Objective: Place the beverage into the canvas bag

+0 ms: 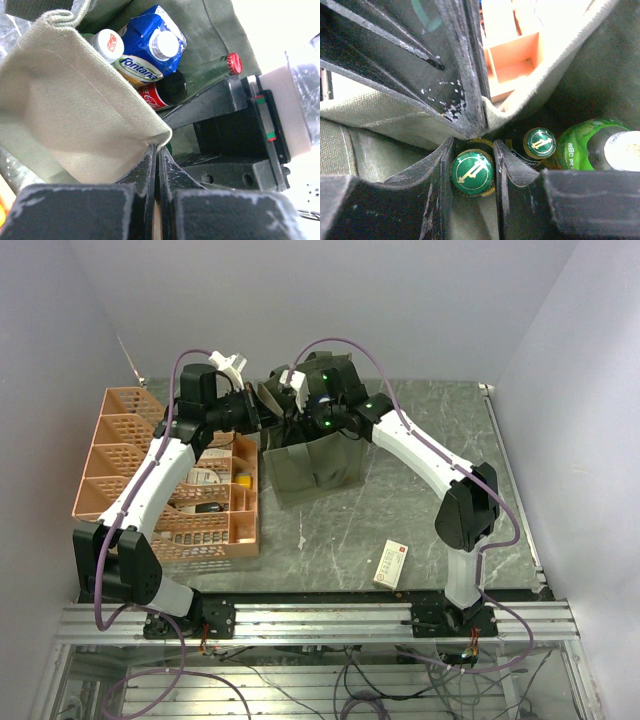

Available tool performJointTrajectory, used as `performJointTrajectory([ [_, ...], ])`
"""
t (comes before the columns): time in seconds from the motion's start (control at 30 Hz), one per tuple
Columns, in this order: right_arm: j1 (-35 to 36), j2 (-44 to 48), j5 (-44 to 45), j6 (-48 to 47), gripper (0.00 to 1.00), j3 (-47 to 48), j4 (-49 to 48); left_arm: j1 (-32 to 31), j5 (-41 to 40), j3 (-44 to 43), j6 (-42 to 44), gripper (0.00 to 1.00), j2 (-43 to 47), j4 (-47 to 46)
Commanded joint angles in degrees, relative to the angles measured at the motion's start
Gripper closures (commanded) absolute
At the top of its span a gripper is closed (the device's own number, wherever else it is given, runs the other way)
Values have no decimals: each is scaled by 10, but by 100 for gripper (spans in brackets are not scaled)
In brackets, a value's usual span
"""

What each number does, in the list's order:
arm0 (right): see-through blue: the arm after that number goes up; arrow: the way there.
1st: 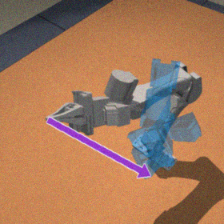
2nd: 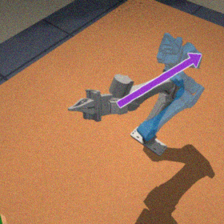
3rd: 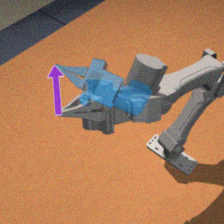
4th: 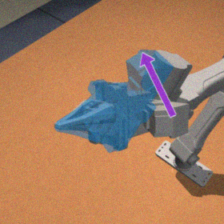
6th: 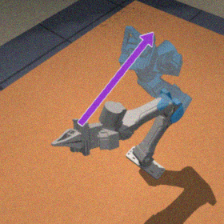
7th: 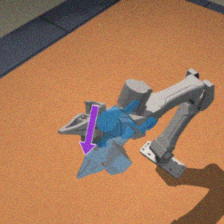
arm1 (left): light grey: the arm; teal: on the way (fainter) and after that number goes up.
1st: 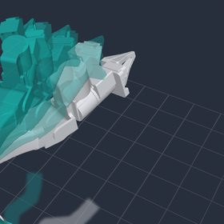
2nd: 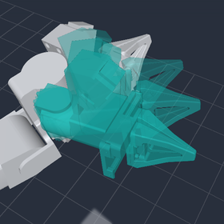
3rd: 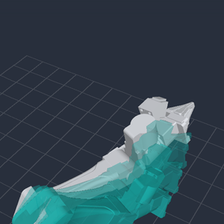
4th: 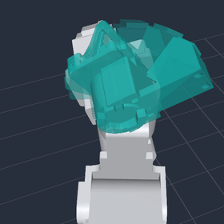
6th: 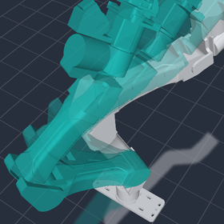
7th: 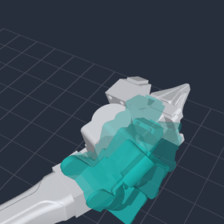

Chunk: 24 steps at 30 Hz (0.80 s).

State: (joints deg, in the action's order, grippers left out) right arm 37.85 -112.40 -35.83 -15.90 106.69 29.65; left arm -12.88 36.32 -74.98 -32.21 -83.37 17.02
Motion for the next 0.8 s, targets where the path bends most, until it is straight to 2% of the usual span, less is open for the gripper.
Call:
performJointTrajectory([
  [0.0, 22, 15, -42, -3, 100, -1, -30, 7, 52, -18, -36, 93, 3, -19],
  [0.2, 23, -7, -20, -53, 100, 25, 15, 11, 47, -26, -34, 93, 12, -9],
  [0.5, 23, -15, -12, -109, 100, 13, 46, 13, 35, -35, -30, 93, 12, -5],
  [0.77, 23, -25, -22, -111, 89, 2, 40, 17, 41, -31, -34, 93, 12, -9],
])
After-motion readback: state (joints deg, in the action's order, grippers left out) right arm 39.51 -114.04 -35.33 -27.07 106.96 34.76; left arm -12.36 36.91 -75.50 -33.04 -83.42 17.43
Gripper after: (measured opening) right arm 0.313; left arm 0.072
